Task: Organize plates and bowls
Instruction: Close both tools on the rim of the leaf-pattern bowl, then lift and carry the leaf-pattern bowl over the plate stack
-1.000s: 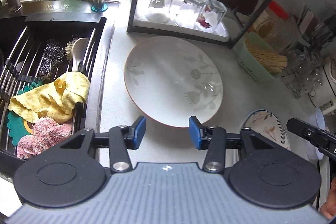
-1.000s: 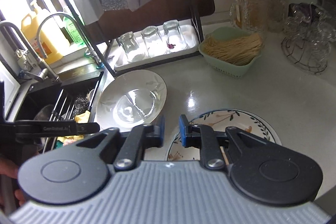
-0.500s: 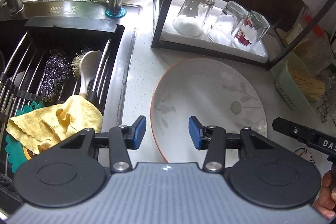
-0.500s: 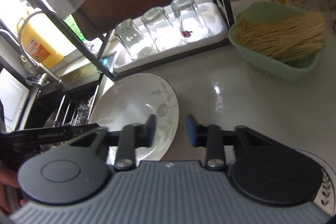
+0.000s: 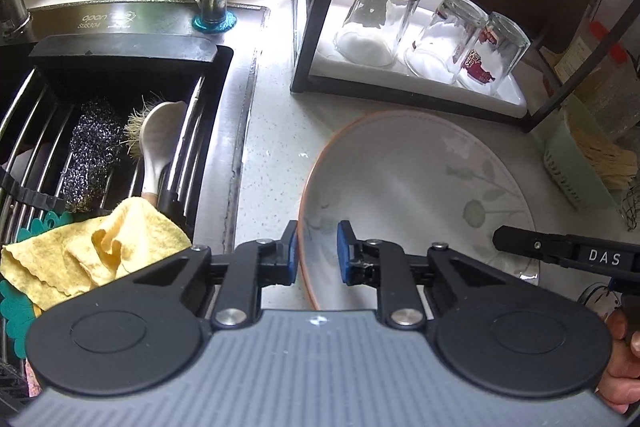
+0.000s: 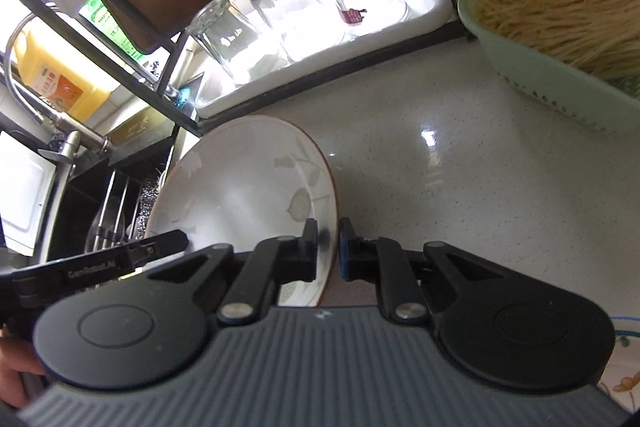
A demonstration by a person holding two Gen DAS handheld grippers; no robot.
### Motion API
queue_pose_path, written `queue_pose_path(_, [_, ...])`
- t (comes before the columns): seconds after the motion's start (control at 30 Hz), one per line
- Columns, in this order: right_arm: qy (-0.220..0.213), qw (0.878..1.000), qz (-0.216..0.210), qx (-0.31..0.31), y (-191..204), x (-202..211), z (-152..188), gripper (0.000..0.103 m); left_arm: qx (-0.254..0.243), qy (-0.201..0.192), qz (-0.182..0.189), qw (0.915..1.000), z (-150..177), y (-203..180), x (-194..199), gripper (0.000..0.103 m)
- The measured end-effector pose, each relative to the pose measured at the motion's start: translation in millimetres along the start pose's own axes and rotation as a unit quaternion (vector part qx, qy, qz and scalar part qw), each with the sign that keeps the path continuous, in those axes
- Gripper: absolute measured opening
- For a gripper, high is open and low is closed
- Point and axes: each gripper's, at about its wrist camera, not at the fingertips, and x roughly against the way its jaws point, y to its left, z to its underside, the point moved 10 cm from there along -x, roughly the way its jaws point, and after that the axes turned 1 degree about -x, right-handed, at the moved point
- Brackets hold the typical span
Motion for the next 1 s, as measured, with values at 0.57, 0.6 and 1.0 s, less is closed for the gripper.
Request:
queue_pose_path(0.57, [0.007, 0.999, -0.031, -0.013, 10.3, 19.1, 3.3, 0.014, -0.023, 0.001, 0.033, 0.9992, -6.2, -0.9, 17.9, 0.023])
queue_pose_path(0.6, [0.007, 0.999, -0.033, -0.012, 12.5, 22.2, 2.4, 0.014, -0.025, -0.001, 0.031, 0.9992, -7.3, -1.5, 22.3, 0.023])
queue_pose_path(1.0, [-0.024, 0.998, -0.046, -0.033, 22.1, 69.3, -2.0, 0.014, -0.02, -0.024, 0.052, 0.9982, -16.2, -23.2, 78.0, 0.023])
